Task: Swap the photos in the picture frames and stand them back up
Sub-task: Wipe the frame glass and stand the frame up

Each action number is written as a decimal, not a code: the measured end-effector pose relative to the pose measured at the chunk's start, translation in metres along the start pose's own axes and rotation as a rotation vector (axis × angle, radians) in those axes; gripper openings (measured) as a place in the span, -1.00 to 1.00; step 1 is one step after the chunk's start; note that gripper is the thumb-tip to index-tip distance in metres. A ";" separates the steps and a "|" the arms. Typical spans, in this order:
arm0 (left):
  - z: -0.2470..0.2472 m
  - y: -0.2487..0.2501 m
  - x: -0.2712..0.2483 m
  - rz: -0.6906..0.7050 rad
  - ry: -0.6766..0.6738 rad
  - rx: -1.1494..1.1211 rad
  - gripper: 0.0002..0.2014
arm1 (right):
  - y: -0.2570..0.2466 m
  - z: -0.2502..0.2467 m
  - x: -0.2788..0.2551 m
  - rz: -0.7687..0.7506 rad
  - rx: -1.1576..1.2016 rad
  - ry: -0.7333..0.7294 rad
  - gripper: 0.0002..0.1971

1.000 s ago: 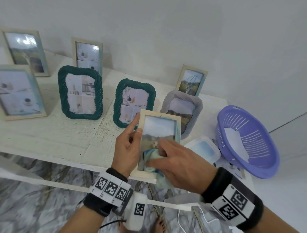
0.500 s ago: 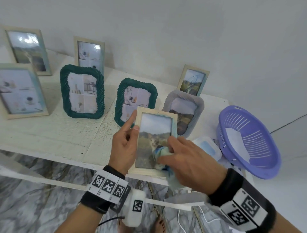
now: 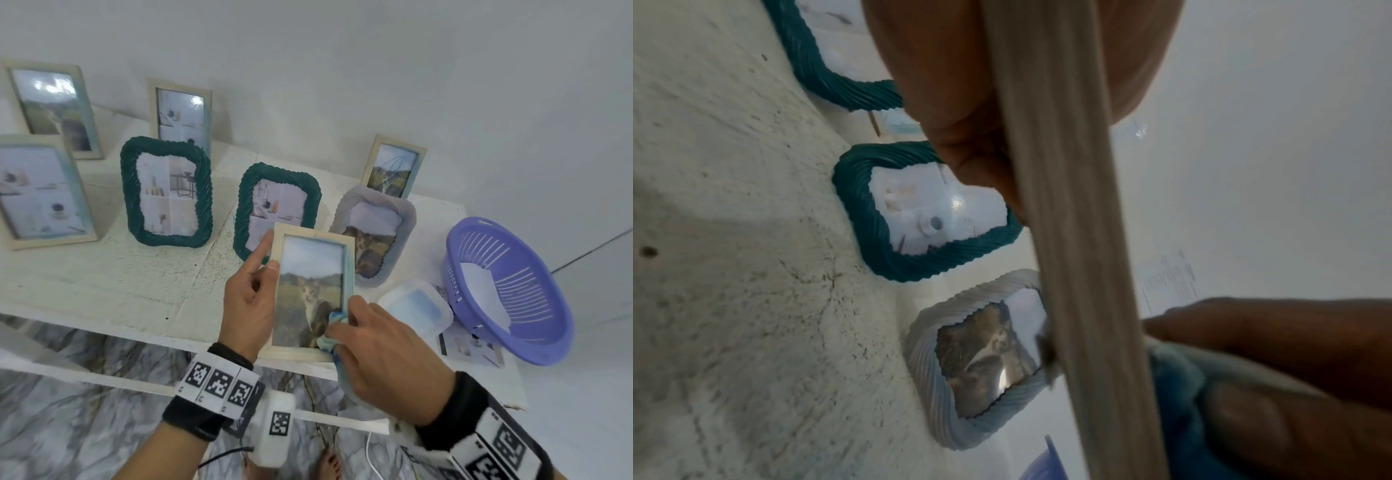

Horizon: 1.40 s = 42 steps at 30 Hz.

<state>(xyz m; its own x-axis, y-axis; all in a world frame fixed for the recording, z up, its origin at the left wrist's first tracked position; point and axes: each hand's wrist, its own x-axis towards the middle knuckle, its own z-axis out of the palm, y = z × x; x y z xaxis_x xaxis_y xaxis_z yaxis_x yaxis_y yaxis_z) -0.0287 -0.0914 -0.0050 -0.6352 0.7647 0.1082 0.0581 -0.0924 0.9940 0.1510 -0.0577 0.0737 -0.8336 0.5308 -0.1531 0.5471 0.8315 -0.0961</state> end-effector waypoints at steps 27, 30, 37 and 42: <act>-0.011 -0.025 0.008 -0.021 -0.110 -0.012 -0.60 | 0.146 0.094 0.031 0.900 0.240 0.105 -0.65; -0.009 -0.025 0.008 -0.022 -0.108 -0.024 -0.61 | 0.145 0.095 0.034 0.894 0.244 0.074 -0.55; -0.004 -0.022 0.010 -0.007 -0.100 -0.013 -0.58 | 0.165 0.096 0.052 0.827 0.256 0.093 -0.37; -0.002 -0.023 0.010 -0.053 -0.114 -0.057 -0.57 | 0.162 0.085 0.051 0.789 0.319 0.122 -0.41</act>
<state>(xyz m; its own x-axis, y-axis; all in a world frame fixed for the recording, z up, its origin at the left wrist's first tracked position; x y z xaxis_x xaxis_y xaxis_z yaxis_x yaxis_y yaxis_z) -0.0383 -0.0826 -0.0266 -0.5445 0.8366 0.0601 -0.0187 -0.0838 0.9963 0.2032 0.0902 -0.0333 -0.1922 0.9635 -0.1862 0.9502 0.1353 -0.2807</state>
